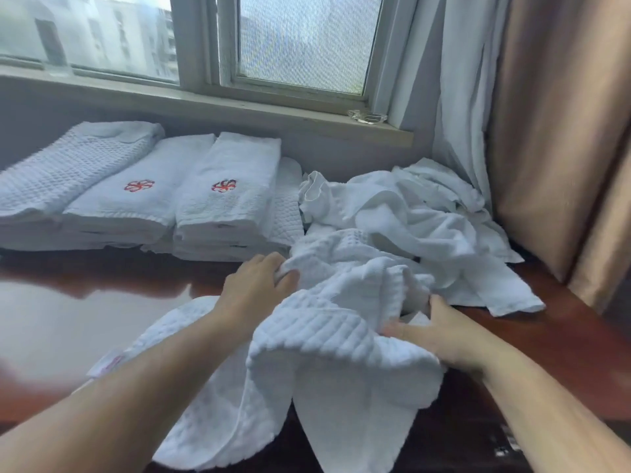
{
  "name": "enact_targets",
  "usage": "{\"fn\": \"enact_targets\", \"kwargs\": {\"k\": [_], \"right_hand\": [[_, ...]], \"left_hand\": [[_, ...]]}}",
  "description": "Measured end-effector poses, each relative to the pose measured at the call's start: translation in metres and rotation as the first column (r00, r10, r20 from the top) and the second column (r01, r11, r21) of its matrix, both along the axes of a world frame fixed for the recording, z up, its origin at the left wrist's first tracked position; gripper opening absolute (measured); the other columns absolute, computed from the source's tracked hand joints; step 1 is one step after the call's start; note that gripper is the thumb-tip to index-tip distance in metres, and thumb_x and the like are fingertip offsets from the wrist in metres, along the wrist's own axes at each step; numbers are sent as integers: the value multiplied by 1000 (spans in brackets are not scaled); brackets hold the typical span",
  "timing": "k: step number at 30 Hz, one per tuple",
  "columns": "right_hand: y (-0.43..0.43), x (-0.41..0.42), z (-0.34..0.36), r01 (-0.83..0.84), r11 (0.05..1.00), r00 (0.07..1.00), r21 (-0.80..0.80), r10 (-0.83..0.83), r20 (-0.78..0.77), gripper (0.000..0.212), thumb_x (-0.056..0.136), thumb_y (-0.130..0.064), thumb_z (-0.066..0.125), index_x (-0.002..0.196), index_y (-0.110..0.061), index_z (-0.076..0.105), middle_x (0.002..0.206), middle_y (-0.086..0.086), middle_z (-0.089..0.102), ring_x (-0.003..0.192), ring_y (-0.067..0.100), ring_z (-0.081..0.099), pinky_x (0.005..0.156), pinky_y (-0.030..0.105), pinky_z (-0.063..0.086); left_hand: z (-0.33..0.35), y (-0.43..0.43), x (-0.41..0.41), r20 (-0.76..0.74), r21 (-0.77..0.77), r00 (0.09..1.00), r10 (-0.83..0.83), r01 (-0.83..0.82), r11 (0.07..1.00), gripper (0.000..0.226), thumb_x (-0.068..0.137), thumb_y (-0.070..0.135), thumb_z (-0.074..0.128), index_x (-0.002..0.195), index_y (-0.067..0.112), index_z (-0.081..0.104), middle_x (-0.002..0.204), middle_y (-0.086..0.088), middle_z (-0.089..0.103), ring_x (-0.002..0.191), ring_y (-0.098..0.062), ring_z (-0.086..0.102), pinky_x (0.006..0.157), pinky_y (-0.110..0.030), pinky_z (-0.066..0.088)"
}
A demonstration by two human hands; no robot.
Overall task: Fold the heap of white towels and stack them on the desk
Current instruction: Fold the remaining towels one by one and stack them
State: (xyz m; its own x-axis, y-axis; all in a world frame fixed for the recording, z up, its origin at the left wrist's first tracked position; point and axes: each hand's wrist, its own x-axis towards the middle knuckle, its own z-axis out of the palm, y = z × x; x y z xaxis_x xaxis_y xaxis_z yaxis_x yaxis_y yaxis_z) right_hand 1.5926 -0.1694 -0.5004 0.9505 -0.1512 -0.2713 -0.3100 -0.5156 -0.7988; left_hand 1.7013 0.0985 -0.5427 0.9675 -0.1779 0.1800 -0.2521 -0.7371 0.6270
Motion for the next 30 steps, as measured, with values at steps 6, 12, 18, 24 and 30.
{"fn": "enact_targets", "kwargs": {"k": [6,12,18,24,30], "right_hand": [[24,0,4,-15,997,999,-73,18,46,60,69,-36,86,120,-29,55,94,-18,69,72,-7,67,50,8,45],[-2,-15,50,401,881,725,-252,-137,674,59,74,-34,83,122,-40,51,111,-18,60,96,9,57,69,17,38],[-7,-40,48,535,680,536,-501,184,824,53,85,-40,77,129,-21,56,113,6,67,103,31,64,85,42,49],[-20,-50,52,195,166,976,-967,-129,175,31,93,-51,55,112,-27,59,127,3,50,120,28,44,99,44,39],[31,-33,20,-20,664,993,-747,-72,-91,68,90,-79,31,106,-20,61,113,5,65,96,23,60,78,38,47]], "left_hand": [[20,37,-19,223,95,971,81,-104,990,15,97,40,53,108,31,49,100,2,67,93,-30,60,79,-42,44],[47,52,-42,430,90,891,147,-204,975,45,90,30,68,133,25,54,122,-7,54,118,-33,47,97,-43,36],[12,12,-81,-296,295,942,-160,249,923,88,85,85,29,156,33,27,164,0,25,151,-23,22,122,-46,20],[-8,16,-81,-283,528,958,55,107,842,96,79,92,23,159,40,5,169,-1,-7,155,-29,-5,119,-63,4],[14,17,-92,-120,751,988,100,24,660,87,88,82,14,148,24,37,141,-10,52,125,-31,52,88,-43,50]]}}
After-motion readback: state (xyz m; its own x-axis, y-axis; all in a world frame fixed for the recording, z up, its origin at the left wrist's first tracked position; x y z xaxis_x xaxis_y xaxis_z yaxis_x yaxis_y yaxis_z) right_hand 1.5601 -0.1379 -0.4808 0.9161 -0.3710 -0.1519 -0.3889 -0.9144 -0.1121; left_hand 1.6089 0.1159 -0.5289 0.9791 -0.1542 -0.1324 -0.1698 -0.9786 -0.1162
